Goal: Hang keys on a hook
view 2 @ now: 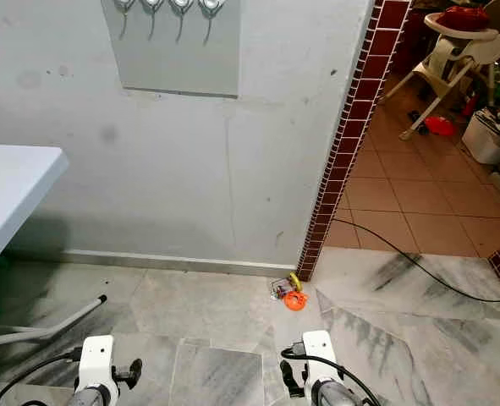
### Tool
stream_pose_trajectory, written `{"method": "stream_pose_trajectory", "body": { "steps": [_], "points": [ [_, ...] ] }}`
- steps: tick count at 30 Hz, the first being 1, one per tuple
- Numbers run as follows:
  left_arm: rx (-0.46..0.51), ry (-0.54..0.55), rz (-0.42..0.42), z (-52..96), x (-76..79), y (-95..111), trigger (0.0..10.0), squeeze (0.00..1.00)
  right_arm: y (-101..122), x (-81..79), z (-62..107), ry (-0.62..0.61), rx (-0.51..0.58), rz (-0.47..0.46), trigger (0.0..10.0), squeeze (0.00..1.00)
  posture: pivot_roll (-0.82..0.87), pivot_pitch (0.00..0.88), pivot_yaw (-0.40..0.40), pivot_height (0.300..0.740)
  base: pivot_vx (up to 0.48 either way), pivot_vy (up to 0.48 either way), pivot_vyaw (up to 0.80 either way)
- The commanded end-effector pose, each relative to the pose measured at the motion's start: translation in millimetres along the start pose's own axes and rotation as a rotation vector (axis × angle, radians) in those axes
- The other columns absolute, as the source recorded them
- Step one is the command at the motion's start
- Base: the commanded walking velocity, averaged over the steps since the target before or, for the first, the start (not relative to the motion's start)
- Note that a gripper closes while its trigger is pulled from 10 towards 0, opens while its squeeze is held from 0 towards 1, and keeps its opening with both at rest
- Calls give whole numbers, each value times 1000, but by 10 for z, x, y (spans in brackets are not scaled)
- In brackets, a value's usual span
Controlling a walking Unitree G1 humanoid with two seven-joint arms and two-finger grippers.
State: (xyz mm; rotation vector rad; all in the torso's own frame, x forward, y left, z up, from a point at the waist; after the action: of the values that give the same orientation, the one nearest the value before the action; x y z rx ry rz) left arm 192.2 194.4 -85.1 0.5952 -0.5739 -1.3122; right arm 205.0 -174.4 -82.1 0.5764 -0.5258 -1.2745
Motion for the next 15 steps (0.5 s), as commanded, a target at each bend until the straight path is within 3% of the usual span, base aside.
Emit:
{"method": "stream_pose_trajectory", "body": {
  "steps": [1, 11, 15],
  "points": [
    [-4, 0, 2, 3, -5, -11, 10000, 0, -18, 13, 5, -2, -9, -8, 10000, 0, -18, 0, 1, 740, 0, 0, 0],
    [-4, 0, 2, 3, -5, -11, 10000, 0, -18, 13, 5, -2, -9, -8, 10000, 0, -18, 0, 1, 740, 0, 0, 0],
    [37, 33, -44, -11, -57, 85, 10000, 0, 86, 62, -8, -50, 35, 52, 10000, 0, -8, 0, -3, 740, 0, 0, 0]
  ]
}}
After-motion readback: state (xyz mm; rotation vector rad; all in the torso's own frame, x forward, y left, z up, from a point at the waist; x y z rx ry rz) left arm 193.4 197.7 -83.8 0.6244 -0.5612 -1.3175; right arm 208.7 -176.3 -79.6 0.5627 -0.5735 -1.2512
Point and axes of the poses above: a point about 5 cm out from each wrist's last joint towards the gripper, its own z axis pointing back from the gripper into the wrist, its own y axis along the axis of the wrist's last joint, x = y × z, the point moved 1 cm from there along -z, pointing out of the wrist towards the gripper, and after that the axes turned 5 degrees about z, right-handed, at the moved point
